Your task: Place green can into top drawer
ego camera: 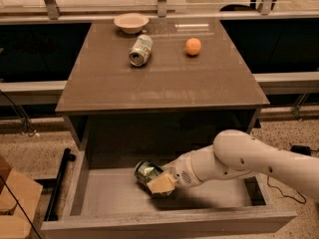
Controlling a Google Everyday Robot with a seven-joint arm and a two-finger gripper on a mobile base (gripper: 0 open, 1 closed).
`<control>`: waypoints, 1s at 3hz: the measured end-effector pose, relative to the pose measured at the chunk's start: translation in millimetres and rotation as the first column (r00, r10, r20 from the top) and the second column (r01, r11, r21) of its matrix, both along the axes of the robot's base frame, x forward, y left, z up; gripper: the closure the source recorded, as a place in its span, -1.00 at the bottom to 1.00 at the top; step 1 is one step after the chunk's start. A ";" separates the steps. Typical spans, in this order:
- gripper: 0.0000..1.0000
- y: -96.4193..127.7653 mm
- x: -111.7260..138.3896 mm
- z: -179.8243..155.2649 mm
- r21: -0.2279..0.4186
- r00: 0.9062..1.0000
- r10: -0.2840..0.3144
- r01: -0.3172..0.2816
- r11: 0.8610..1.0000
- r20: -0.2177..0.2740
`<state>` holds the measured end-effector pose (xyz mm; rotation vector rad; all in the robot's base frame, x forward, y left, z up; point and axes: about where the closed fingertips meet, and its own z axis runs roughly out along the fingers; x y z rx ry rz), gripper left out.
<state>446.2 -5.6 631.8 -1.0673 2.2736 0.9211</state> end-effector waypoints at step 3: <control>-1.00 2.2 -0.4 -0.3 0.001 1.000 -0.002 0.002 1.000 -0.004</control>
Offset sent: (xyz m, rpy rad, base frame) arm 0.0003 0.0009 -0.0003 0.0013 0.0042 -0.0058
